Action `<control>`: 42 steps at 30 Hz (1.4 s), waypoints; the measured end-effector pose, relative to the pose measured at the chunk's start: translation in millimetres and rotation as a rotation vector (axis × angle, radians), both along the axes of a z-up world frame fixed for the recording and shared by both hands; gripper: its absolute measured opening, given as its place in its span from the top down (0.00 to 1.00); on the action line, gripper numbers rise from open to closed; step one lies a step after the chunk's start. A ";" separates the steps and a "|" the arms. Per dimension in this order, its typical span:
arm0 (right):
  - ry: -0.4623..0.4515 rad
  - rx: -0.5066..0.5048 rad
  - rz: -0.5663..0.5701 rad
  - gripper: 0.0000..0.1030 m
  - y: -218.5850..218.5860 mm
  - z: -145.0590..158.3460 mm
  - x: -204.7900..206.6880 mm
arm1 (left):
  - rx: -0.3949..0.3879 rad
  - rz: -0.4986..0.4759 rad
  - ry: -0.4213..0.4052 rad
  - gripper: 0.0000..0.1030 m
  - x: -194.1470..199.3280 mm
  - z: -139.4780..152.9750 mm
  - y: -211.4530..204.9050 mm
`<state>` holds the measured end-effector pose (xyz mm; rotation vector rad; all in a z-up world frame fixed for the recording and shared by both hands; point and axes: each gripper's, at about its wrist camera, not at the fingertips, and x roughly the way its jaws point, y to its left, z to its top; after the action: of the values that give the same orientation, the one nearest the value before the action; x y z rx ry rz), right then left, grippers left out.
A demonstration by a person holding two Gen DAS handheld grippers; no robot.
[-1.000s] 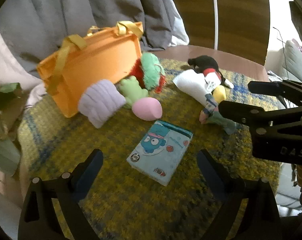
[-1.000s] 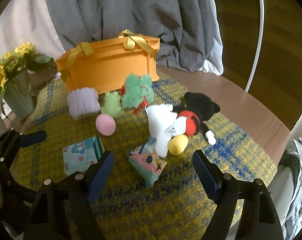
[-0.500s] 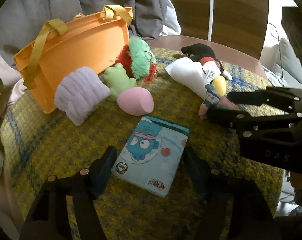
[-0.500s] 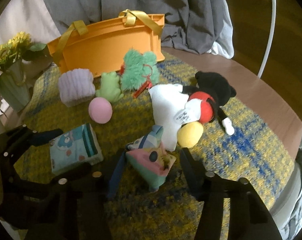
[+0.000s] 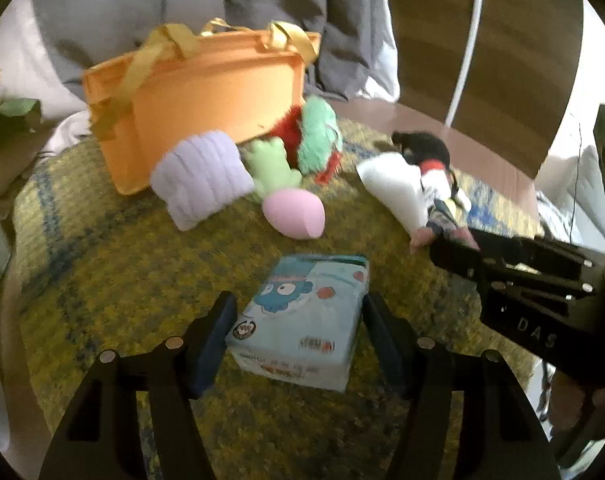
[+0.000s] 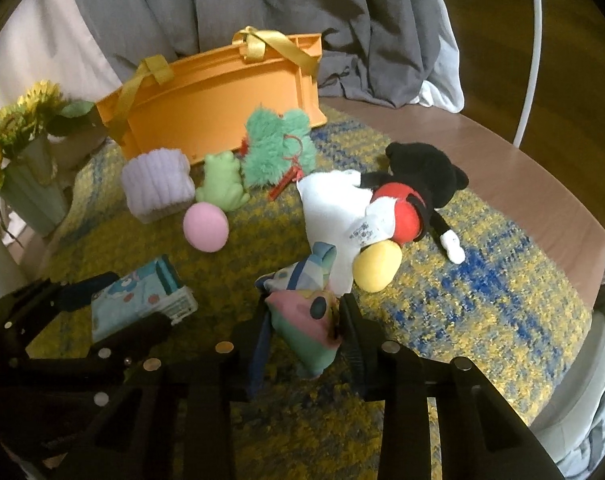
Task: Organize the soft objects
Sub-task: 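Grasp the blue-and-white tissue pack with the left gripper while the right gripper grasps the pink-green pouch, then carry the tissue pack and pouch over the orange crate with both grippers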
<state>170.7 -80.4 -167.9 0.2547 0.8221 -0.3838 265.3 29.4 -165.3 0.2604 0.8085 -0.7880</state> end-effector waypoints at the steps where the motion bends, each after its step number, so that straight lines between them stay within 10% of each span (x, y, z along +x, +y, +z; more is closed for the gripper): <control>1: -0.006 0.001 0.000 0.67 0.2 2.8 -1.0 | -0.011 0.014 -0.003 0.40 -1.1 4.0 2.1; 42: -0.357 -0.078 0.203 0.67 -6.6 138.4 5.7 | -0.280 0.369 -0.322 0.45 -20.9 146.4 17.8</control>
<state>176.4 -87.1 -29.5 0.1591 0.4749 -0.1714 244.4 47.2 -18.9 -0.0162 0.4170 -0.4853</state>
